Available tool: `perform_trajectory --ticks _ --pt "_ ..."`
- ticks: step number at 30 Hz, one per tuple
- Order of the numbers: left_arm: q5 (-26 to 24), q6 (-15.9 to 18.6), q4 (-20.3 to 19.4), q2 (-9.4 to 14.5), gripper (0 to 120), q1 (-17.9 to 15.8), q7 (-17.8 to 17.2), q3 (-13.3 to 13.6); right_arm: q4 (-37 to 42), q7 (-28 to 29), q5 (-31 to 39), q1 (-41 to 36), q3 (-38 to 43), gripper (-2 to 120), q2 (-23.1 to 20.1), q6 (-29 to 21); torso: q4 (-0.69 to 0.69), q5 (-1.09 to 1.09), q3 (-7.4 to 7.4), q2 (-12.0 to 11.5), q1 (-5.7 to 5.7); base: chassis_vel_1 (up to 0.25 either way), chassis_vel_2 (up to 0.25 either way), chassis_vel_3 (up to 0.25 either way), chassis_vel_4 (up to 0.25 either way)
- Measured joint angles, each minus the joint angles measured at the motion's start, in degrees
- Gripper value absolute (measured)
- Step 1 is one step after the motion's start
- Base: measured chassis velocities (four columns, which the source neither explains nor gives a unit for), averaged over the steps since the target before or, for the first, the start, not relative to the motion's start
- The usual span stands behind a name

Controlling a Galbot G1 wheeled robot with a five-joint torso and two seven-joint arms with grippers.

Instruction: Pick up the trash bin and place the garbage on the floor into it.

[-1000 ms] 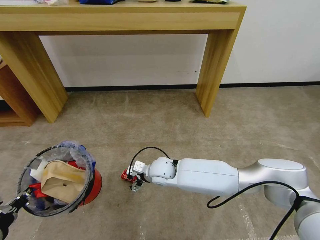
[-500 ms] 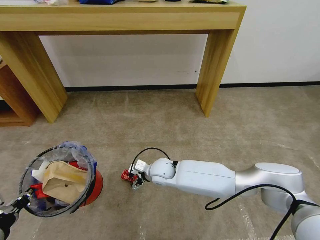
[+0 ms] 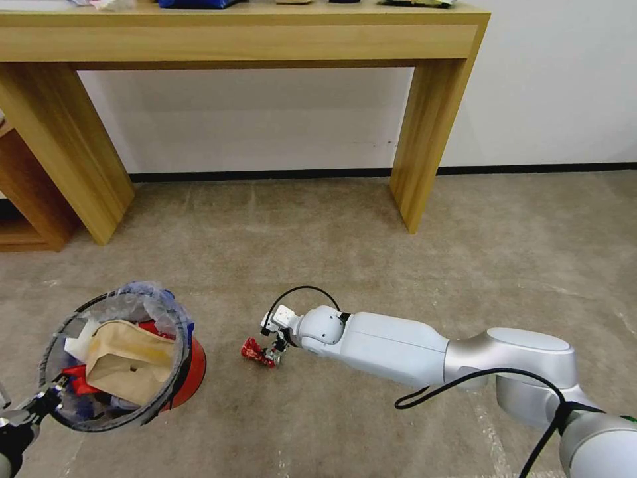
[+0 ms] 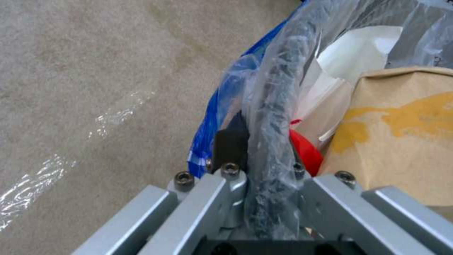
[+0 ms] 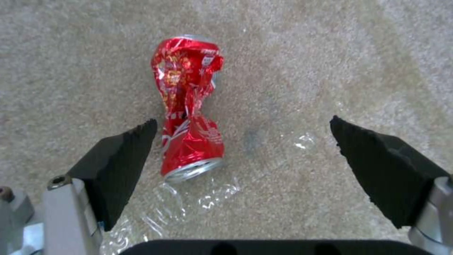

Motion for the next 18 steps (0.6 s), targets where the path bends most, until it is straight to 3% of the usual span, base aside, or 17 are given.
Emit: perform_trajectory --ticks 8,18 --pt "0.06 0.0 0.19 -0.23 1 -0.28 0.01 0.03 -6.63 -2.2 -2.65 -2.26 -0.18 93 3.19 4.37 0.0 0.0 0.0 0.0 0.0 0.0 0.0 0.0 0.0" --pt "0.32 0.0 0.52 -0.39 1 -0.89 0.06 0.44 -8.79 -3.72 -3.18 -3.05 -1.56 93 5.19 8.34 0.0 0.0 0.0 0.0 0.0 0.0 0.0 0.0 0.0"
